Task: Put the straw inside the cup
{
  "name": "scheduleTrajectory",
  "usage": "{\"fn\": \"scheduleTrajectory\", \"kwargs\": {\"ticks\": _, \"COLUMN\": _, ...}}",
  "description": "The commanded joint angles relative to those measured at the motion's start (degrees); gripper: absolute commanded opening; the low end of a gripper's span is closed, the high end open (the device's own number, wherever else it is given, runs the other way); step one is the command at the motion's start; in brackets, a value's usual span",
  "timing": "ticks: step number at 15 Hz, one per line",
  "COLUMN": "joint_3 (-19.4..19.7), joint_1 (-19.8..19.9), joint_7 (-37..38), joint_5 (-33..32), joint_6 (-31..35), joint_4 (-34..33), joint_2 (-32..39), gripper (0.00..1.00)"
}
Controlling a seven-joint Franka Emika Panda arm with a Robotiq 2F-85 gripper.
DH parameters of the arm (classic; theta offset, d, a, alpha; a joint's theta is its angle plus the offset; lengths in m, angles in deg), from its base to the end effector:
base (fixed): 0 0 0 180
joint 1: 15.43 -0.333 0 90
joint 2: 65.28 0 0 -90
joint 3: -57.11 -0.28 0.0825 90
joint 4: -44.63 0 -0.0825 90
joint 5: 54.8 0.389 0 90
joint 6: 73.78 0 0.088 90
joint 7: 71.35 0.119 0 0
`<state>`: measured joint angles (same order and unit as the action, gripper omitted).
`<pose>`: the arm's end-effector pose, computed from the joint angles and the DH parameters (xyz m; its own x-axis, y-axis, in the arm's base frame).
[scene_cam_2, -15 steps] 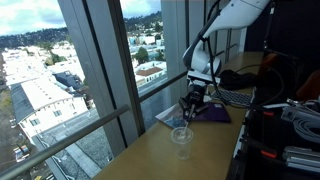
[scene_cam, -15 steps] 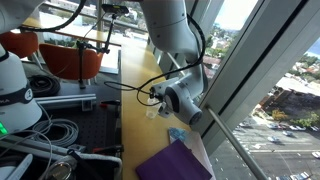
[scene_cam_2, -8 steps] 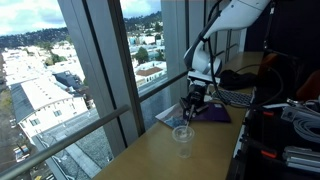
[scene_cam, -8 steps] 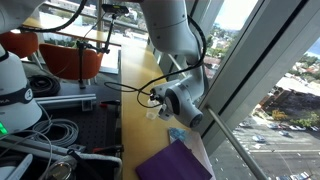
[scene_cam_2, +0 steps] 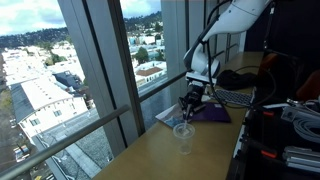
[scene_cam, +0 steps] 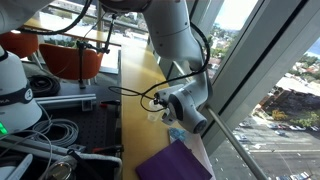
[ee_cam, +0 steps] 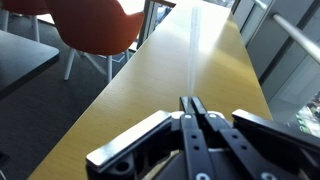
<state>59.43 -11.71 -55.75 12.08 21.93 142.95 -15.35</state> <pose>0.5641 0.0411 0.0528 0.3048 -0.2510 -0.9187 -0.9320 -0.2774 -0.2334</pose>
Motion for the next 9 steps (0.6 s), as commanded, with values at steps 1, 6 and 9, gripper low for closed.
{"fn": "scheduleTrajectory", "kwargs": {"ticks": 1, "joint_3": -0.3, "joint_1": 0.5, "joint_7": 1.9, "joint_5": 1.6, "joint_6": -0.7, "joint_4": -3.5, "joint_2": 2.8, "gripper": 0.32}}
{"fn": "scheduleTrajectory", "kwargs": {"ticks": 6, "joint_3": -1.1, "joint_1": -0.3, "joint_7": 2.4, "joint_5": 1.8, "joint_6": -0.6, "joint_4": -3.2, "joint_2": 0.4, "gripper": 0.67}}
{"fn": "scheduleTrajectory", "kwargs": {"ticks": 9, "joint_3": -1.4, "joint_1": -2.0, "joint_7": 0.7, "joint_5": 0.4, "joint_6": 0.4, "joint_4": 0.9, "joint_2": -5.4, "gripper": 0.89}}
